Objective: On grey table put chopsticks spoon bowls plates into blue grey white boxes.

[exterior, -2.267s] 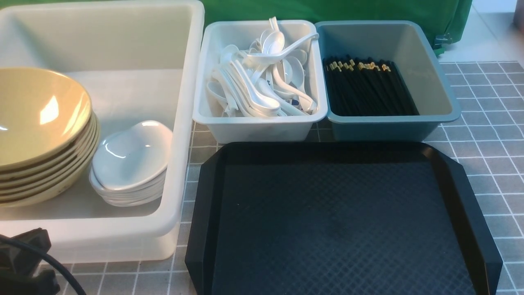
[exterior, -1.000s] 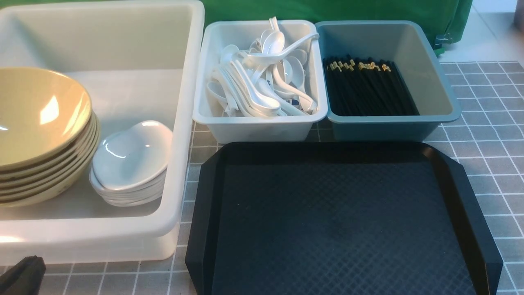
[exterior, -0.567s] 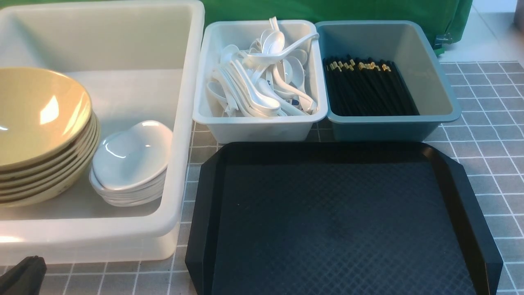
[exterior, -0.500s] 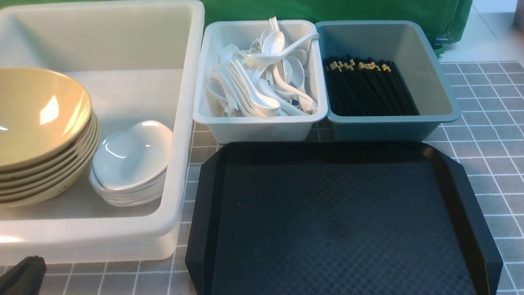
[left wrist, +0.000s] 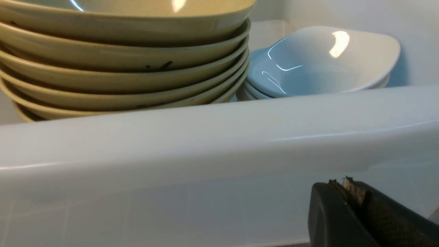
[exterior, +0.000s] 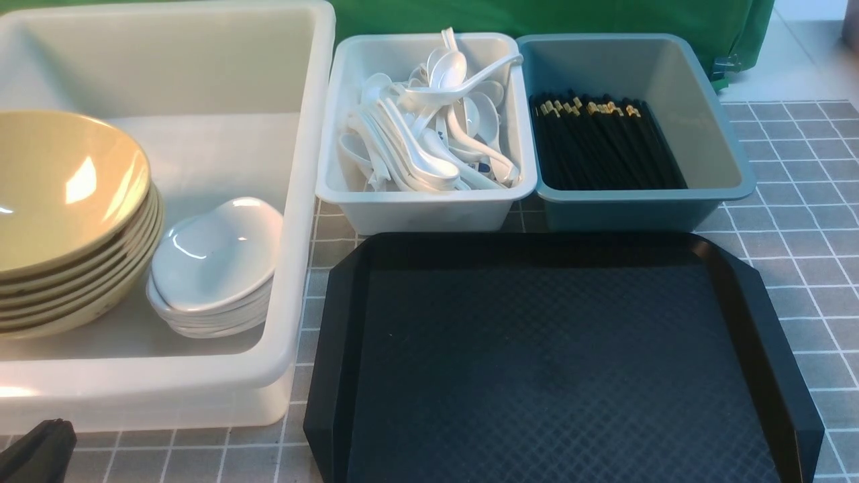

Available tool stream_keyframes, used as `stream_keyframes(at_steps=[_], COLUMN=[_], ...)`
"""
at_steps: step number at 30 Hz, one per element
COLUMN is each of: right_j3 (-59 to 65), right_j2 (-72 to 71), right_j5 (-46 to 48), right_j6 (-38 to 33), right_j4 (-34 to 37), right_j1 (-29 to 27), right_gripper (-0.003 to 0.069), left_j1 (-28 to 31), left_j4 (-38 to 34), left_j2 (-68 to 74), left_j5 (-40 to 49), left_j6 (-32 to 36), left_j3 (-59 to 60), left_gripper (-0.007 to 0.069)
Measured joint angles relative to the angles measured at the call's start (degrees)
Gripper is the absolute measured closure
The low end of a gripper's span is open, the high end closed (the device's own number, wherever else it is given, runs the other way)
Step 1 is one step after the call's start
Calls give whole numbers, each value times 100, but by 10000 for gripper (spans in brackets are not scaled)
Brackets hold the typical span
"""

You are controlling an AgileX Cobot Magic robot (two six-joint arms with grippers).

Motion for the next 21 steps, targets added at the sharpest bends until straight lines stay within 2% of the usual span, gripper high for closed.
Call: stream_keyframes(at_steps=[21], right_j3=[0], right_j2=[0], right_j5=[0], right_j6=[0], right_j4=[0], right_j1=[0], right_gripper=[545], left_j1=[0], left_j4=[0], left_j2=[0], left_j5=[0], left_j6=[0], left_j3=[0], left_gripper=[636])
